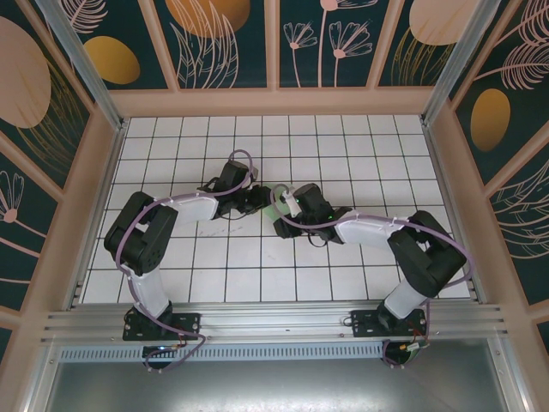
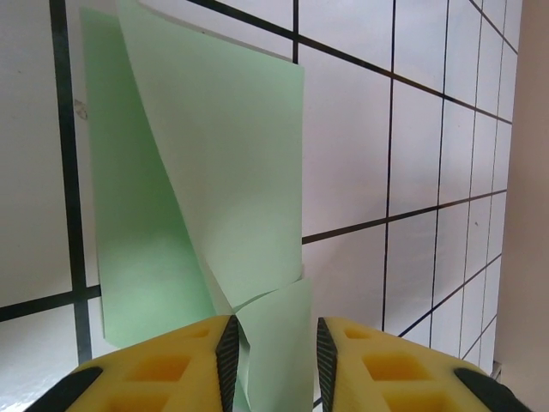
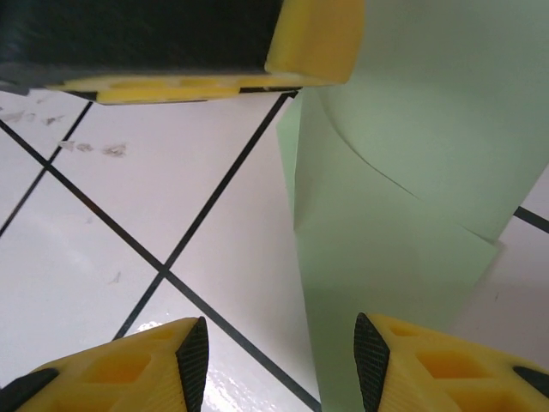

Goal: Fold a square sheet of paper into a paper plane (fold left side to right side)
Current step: Fourth fold the wing at the center of the table.

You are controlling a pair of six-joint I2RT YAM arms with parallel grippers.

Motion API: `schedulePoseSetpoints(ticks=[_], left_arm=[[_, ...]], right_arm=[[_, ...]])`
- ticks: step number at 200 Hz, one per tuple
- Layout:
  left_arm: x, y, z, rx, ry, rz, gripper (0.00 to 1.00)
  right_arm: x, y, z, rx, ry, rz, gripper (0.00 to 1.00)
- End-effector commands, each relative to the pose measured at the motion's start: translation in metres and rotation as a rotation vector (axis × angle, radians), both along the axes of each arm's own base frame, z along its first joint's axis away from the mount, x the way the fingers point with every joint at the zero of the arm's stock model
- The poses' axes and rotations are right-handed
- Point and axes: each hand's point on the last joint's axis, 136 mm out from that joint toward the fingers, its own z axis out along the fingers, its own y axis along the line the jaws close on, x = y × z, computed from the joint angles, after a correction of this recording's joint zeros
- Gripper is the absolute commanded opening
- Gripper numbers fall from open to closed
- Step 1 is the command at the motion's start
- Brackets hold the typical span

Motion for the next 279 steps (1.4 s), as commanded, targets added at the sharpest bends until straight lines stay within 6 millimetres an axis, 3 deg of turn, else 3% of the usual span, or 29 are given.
schedulePoseSetpoints(ticks=[1, 148, 191, 242, 279], left_arm=[[0.011, -0.008, 0.027, -0.047, -0.054, 0.011, 0.32], [0.015, -0.014, 0.033, -0.078, -0.053, 0.01, 0.29], [0.015, -0.013, 0.036, -0.072, -0.061, 0.012, 0.3], [0.015, -0.006, 0.043, -0.042, -0.086, 0.029, 0.32], [0.016, 0.01, 0.054, 0.005, -0.121, 0.067, 0.41]], right_arm=[[0.005, 0.0, -0.007, -0.024, -0.024, -0.028, 0.51], [0.016, -0.006, -0.02, -0.129, -0.071, -0.096, 0.45], [0.016, -0.008, -0.019, -0.136, -0.072, -0.098, 0.32], [0.011, -0.01, -0.022, -0.134, -0.052, -0.092, 0.09], [0.008, -0.009, -0.021, -0.093, -0.025, -0.09, 0.01]])
